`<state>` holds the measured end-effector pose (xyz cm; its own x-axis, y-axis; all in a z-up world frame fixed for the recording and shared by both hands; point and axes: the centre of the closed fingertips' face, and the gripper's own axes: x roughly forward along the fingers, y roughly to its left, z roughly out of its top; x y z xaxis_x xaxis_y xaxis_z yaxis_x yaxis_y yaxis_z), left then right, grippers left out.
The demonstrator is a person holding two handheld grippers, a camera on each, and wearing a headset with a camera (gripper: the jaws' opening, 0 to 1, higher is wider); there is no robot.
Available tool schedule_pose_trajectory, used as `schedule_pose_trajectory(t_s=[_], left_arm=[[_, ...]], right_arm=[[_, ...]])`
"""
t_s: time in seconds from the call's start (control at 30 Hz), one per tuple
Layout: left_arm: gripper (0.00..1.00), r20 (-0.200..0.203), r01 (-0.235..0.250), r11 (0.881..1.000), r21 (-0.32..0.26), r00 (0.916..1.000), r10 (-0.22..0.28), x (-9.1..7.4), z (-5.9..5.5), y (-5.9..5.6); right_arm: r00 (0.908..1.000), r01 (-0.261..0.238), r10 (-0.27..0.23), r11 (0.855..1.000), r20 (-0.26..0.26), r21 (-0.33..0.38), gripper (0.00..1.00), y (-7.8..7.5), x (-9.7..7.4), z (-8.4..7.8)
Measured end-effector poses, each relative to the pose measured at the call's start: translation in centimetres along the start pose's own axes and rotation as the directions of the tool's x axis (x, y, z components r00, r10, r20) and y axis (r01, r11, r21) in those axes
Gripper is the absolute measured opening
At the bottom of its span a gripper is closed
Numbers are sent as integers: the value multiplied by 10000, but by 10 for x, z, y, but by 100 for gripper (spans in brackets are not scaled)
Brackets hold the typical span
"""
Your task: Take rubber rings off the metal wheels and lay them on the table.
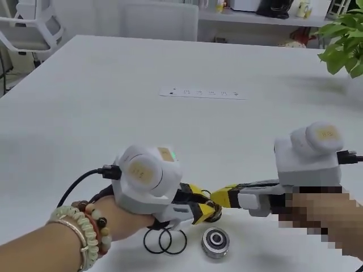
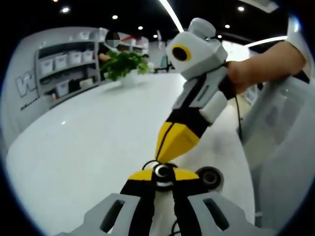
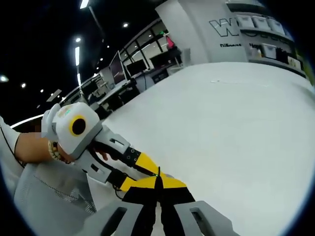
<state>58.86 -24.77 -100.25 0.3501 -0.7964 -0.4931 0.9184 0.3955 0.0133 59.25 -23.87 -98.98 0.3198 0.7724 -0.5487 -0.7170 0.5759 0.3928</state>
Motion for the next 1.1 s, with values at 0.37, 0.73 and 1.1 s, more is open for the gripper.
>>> schedule_pose_trajectory(t_s=[0.37,0.73,1.1], left_arm=[[17,-83,145,9999,21,9999,-144,-4,8,-2],[40,945,687,9975,-163,9933,-669,-34,58,-6],[51,1226,311,9979,570,9917,-379,-84,89,-3]], right_arm=[[9991,408,-406,9991,-142,143,0,-11,-3,-3],[9981,359,-377,9987,-494,-372,0,1,-5,1],[9997,177,-184,9990,-163,-404,0,12,-14,13]])
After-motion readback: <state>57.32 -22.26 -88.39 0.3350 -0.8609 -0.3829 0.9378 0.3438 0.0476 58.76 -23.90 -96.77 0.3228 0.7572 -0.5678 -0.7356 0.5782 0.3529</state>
